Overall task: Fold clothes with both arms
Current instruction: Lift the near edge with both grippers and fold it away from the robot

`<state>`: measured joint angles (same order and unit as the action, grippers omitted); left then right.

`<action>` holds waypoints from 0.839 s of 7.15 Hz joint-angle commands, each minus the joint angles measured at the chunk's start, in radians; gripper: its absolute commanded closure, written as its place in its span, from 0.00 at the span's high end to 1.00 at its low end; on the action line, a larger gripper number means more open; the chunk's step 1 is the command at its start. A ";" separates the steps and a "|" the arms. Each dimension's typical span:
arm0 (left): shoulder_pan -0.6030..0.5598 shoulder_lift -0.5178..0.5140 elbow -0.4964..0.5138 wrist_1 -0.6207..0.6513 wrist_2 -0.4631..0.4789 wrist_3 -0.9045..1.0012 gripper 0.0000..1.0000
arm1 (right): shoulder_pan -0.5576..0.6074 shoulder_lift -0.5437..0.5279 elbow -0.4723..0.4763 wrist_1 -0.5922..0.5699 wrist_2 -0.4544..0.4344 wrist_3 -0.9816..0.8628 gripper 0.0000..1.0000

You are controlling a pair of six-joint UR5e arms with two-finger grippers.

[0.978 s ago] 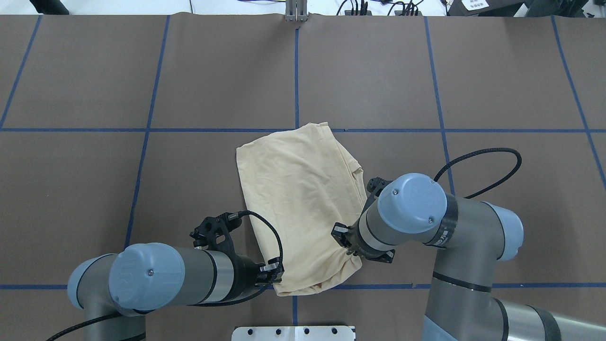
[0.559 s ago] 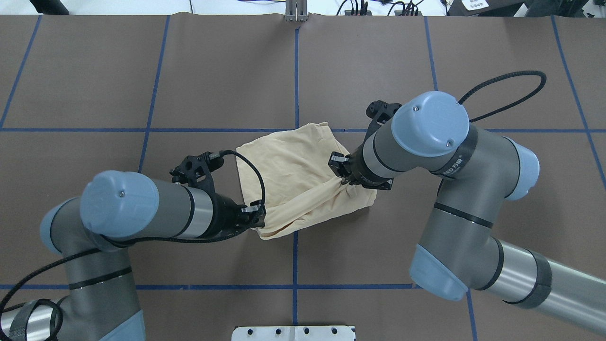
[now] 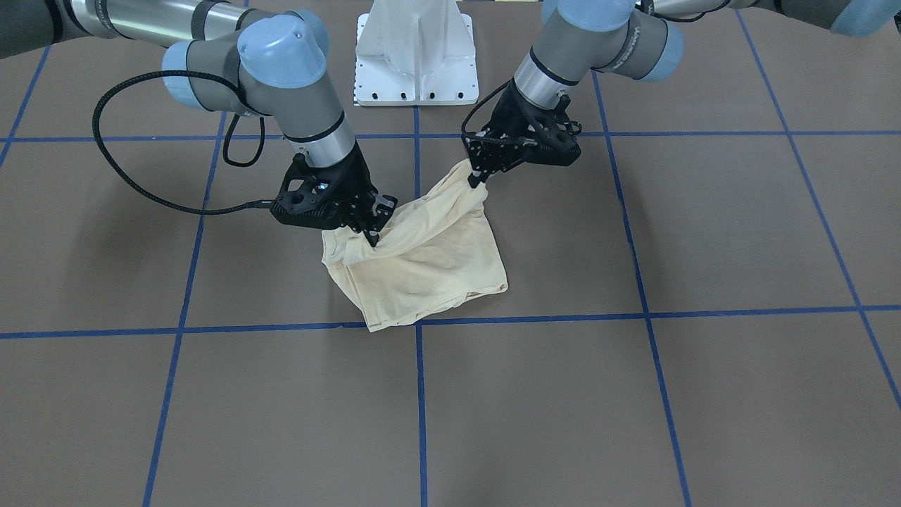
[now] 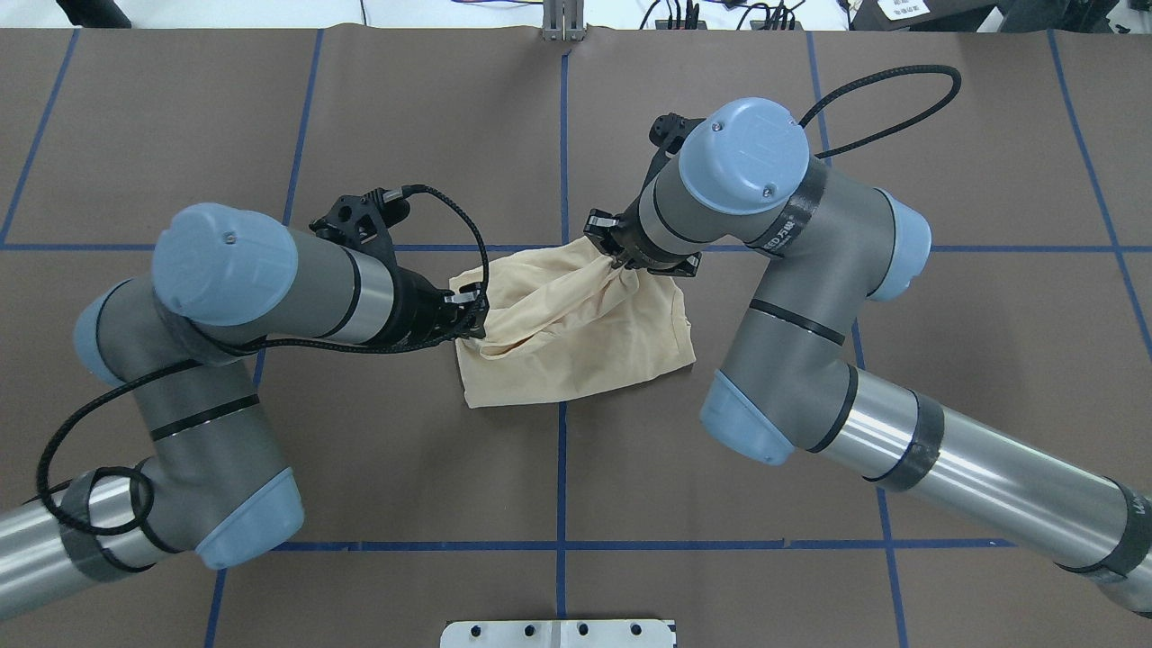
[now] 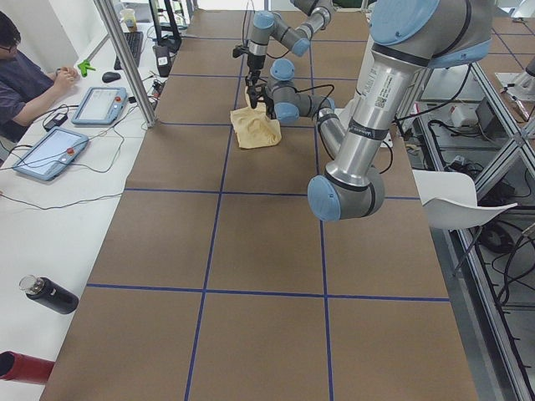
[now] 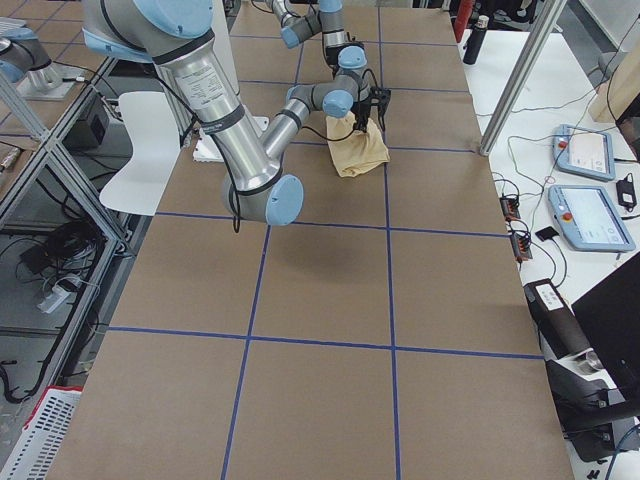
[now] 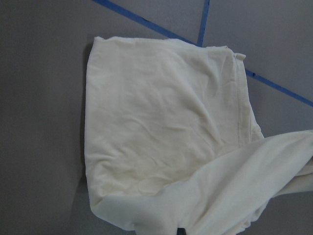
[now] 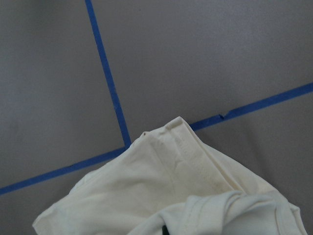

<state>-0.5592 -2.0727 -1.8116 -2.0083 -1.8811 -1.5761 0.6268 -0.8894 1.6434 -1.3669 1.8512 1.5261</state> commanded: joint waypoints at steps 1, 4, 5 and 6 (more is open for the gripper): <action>-0.031 -0.041 0.122 -0.010 0.004 0.065 0.00 | 0.005 0.074 -0.133 0.029 -0.038 -0.001 0.00; -0.062 -0.041 0.143 -0.013 0.004 0.079 0.00 | 0.004 0.125 -0.308 0.141 -0.052 -0.001 0.00; -0.061 -0.044 0.162 -0.024 0.004 0.076 0.00 | 0.004 0.125 -0.322 0.143 -0.052 0.000 0.00; -0.061 -0.052 0.208 -0.073 0.004 0.076 0.00 | 0.005 0.124 -0.323 0.143 -0.052 0.002 0.00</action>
<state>-0.6185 -2.1175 -1.6471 -2.0393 -1.8776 -1.4992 0.6308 -0.7661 1.3357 -1.2318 1.8000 1.5261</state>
